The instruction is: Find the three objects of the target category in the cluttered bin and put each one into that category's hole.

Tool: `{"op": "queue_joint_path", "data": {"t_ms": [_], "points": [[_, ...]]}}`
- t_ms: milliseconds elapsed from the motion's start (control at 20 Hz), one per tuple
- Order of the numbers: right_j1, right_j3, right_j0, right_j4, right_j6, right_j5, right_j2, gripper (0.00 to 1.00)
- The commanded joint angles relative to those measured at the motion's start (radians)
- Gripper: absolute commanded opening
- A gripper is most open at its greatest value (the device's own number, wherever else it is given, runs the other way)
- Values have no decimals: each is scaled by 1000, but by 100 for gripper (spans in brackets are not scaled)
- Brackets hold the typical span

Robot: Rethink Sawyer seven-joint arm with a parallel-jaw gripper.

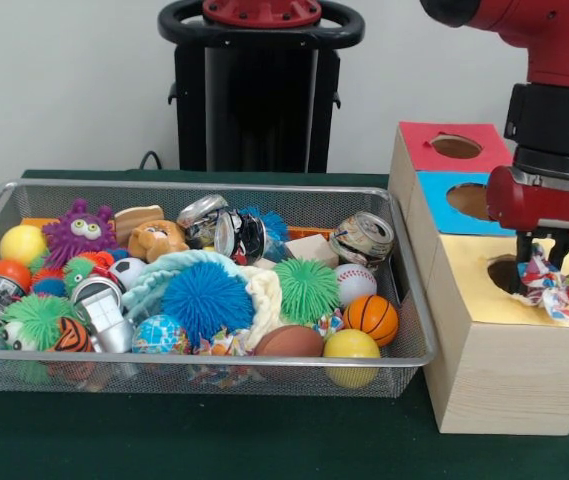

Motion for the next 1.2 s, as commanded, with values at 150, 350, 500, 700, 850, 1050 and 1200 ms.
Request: {"op": "queue_joint_path", "data": {"t_ms": [150, 350, 500, 700, 850, 1050, 1200], "points": [[95, -50, 3, 50, 234, 88, -29, 0], [98, -47, 13, 52, 230, 98, -47, 0], [102, -51, 21, 53, 229, 118, -62, 0], [97, -43, 19, 58, 224, 133, -62, 0], [97, -42, 21, 61, 221, 135, -67, 0], [83, -26, 10, 60, 193, 136, -49, 100], [74, -17, 9, 63, 203, 141, -54, 100]]}}
